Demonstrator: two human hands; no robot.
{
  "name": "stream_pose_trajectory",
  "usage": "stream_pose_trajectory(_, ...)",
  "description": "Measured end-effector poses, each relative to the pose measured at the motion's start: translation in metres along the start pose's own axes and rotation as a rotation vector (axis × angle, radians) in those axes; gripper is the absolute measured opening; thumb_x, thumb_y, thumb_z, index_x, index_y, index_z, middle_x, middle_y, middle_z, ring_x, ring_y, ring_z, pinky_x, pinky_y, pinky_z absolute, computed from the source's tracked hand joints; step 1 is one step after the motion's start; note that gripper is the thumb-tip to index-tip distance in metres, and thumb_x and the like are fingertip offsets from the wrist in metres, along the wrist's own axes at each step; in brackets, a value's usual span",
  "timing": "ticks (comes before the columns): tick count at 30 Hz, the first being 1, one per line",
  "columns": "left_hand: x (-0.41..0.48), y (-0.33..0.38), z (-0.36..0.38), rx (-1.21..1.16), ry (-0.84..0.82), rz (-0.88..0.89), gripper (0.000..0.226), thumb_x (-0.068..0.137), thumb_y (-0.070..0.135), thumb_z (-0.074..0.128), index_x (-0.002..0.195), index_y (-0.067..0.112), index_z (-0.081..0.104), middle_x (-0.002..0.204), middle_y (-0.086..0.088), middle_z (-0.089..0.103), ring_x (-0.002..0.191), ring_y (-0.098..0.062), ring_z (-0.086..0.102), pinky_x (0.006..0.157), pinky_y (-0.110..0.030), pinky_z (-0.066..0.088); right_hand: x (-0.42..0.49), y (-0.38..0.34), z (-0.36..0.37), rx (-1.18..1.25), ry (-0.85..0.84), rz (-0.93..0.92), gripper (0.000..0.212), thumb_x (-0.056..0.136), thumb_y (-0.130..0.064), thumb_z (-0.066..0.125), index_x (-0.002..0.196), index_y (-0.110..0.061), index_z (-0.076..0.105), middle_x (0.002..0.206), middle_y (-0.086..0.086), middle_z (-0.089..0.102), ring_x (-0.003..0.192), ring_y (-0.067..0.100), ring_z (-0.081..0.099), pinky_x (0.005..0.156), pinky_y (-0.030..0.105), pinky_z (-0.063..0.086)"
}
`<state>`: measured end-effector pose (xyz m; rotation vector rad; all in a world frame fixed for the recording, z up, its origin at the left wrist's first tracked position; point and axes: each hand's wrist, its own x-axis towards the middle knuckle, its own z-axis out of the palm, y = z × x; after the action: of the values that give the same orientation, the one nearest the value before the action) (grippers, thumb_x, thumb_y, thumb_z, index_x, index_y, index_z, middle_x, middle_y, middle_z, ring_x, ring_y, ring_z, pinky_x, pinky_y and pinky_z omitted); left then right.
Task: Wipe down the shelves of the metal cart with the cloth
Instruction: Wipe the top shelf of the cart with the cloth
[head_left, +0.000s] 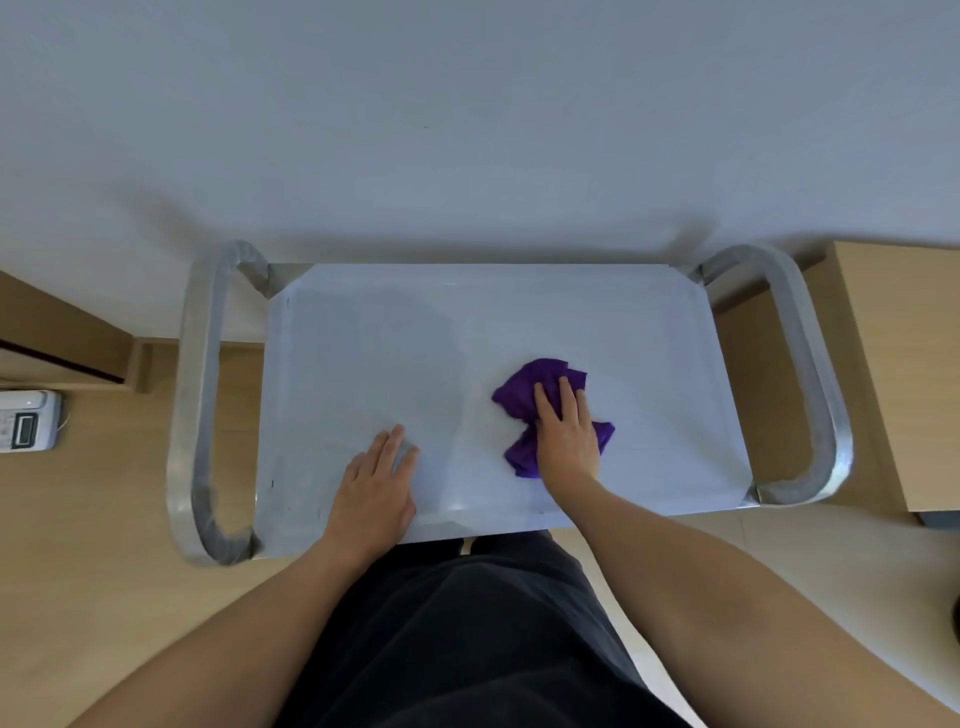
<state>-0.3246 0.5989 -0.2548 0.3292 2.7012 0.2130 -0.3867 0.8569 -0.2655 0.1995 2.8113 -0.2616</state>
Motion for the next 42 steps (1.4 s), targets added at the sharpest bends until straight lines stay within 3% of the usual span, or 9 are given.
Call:
stream_pose_trajectory(8, 0.001, 0.0, 0.005, -0.019, 0.042, -0.023, 0.051, 0.076, 0.013, 0.058, 0.127, 0.007, 0.058, 0.145, -0.019, 0.043, 0.132, -0.037, 0.044, 0.097, -0.051, 0.047, -0.003, -0.084, 0.021, -0.086, -0.02, -0.445, 0.073, 0.085, -0.014, 0.067, 0.148, -0.024, 0.031, 0.159, 0.011, 0.022, 0.146, 0.036, 0.019, 0.115, 0.052, 0.027)
stream_pose_trajectory(11, 0.007, -0.001, 0.003, -0.037, 0.068, -0.005, 0.054, 0.078, 0.02, 0.039, 0.127, 0.007, 0.057, 0.145, -0.019, 0.043, 0.131, -0.037, 0.044, 0.097, -0.051, 0.047, 0.024, -0.061, 0.009, -0.049, 0.014, -0.339, 0.066, 0.085, -0.018, 0.067, 0.145, -0.023, 0.038, 0.155, 0.013, 0.03, 0.142, 0.037, 0.028, 0.111, 0.051, 0.035)
stream_pose_trajectory(17, 0.041, 0.004, -0.009, -0.068, 0.132, 0.003, 0.06, 0.078, 0.017, 0.066, 0.134, 0.003, 0.051, 0.149, -0.019, 0.038, 0.134, -0.036, 0.041, 0.1, -0.051, 0.044, 0.055, -0.008, -0.013, 0.017, 0.05, 0.066, 0.05, 0.102, -0.027, 0.039, 0.151, -0.029, 0.026, 0.161, 0.009, 0.01, 0.148, 0.034, 0.007, 0.112, 0.05, 0.033)
stream_pose_trajectory(23, 0.058, 0.02, -0.012, -0.022, 0.022, -0.058, 0.064, 0.085, 0.03, 0.063, 0.14, 0.003, 0.043, 0.151, -0.021, 0.034, 0.14, -0.037, 0.031, 0.105, -0.054, 0.038, 0.039, -0.087, 0.015, -0.031, 0.038, -0.465, 0.059, 0.091, -0.015, 0.058, 0.146, -0.024, 0.038, 0.158, 0.014, 0.024, 0.146, 0.038, 0.019, 0.117, 0.054, 0.021)
stream_pose_trajectory(26, 0.057, 0.02, -0.011, -0.017, 0.02, -0.053, 0.07, 0.079, 0.03, 0.071, 0.138, 0.002, 0.046, 0.149, -0.021, 0.036, 0.139, -0.038, 0.034, 0.103, -0.055, 0.041, 0.059, -0.08, 0.008, -0.007, 0.008, -0.558, 0.055, 0.093, -0.016, 0.054, 0.146, -0.022, 0.039, 0.157, 0.01, 0.028, 0.145, 0.033, 0.024, 0.117, 0.05, 0.025)
stream_pose_trajectory(29, 0.056, 0.018, -0.009, -0.045, 0.039, -0.038, 0.072, 0.077, 0.029, 0.072, 0.139, 0.002, 0.046, 0.153, -0.02, 0.03, 0.14, -0.037, 0.032, 0.105, -0.055, 0.038, 0.089, -0.031, -0.009, 0.02, 0.059, -0.391, 0.055, 0.091, -0.015, 0.053, 0.145, -0.02, 0.042, 0.156, 0.01, 0.03, 0.142, 0.033, 0.031, 0.114, 0.048, 0.029)
stream_pose_trajectory(34, 0.058, 0.022, -0.009, -0.083, 0.033, -0.047, 0.067, 0.093, 0.031, 0.053, 0.149, 0.007, 0.026, 0.161, -0.012, 0.007, 0.148, -0.03, 0.007, 0.116, -0.049, 0.018, 0.11, 0.007, -0.037, 0.039, 0.055, 0.107, 0.053, 0.102, -0.023, 0.035, 0.152, -0.023, 0.021, 0.161, 0.013, 0.007, 0.147, 0.034, 0.01, 0.119, 0.047, 0.015)
stream_pose_trajectory(38, 0.059, 0.021, -0.01, -0.079, 0.033, -0.064, 0.068, 0.09, 0.029, 0.059, 0.147, 0.006, 0.031, 0.16, -0.013, 0.012, 0.147, -0.032, 0.012, 0.114, -0.052, 0.023, 0.092, -0.07, -0.011, -0.024, 0.036, -0.214, 0.057, 0.096, -0.017, 0.043, 0.15, -0.021, 0.028, 0.16, 0.019, 0.012, 0.146, 0.042, 0.011, 0.119, 0.052, 0.011)
stream_pose_trajectory(42, 0.058, 0.018, -0.008, -0.065, 0.038, -0.047, 0.07, 0.084, 0.029, 0.068, 0.143, 0.005, 0.04, 0.157, -0.016, 0.022, 0.144, -0.034, 0.022, 0.11, -0.054, 0.032, 0.095, -0.094, -0.007, -0.054, -0.045, -0.503, 0.06, 0.098, -0.017, 0.046, 0.152, -0.021, 0.021, 0.162, 0.011, 0.007, 0.149, 0.032, 0.005, 0.121, 0.046, 0.01)
